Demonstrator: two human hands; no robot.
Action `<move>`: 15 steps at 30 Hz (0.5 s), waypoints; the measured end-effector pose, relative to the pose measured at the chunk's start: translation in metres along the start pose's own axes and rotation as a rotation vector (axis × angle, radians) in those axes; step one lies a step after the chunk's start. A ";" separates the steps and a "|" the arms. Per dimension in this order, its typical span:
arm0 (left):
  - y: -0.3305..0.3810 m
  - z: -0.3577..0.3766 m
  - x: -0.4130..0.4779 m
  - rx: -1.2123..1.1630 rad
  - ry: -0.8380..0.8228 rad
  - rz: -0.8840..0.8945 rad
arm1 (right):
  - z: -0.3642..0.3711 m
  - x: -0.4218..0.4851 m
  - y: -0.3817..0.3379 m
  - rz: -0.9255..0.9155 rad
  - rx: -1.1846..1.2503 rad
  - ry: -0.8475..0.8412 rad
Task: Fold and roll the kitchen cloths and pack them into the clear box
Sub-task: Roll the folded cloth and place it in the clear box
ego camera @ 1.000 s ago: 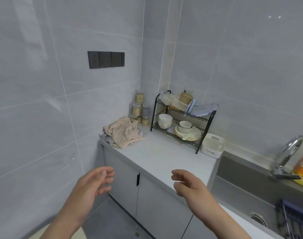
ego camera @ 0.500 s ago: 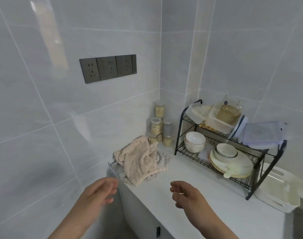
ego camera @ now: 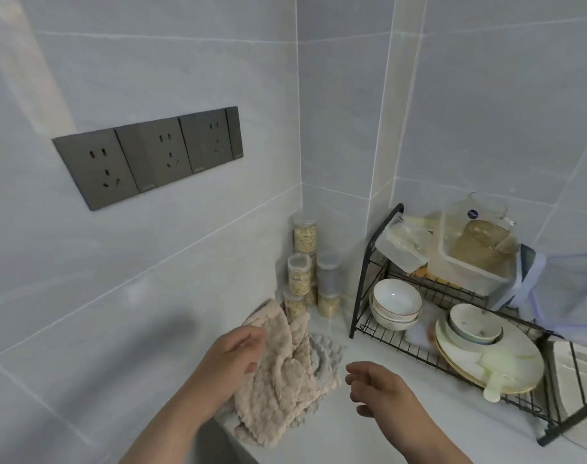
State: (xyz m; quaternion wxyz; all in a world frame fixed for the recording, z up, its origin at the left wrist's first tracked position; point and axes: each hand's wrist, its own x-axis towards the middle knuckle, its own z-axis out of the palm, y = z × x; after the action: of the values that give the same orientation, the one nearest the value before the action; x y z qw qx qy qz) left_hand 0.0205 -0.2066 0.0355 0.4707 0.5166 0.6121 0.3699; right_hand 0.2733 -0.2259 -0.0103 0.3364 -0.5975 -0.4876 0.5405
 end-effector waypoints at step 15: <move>-0.090 0.030 0.221 0.592 -0.455 0.242 | 0.094 0.140 0.017 0.162 -0.125 0.178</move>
State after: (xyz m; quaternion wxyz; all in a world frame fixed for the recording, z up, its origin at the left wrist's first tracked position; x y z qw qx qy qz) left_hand 0.0186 -0.0087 -0.1005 0.3777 0.7674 0.5071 0.1064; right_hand 0.1777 -0.1102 -0.0887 0.2960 -0.7002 -0.4386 0.4793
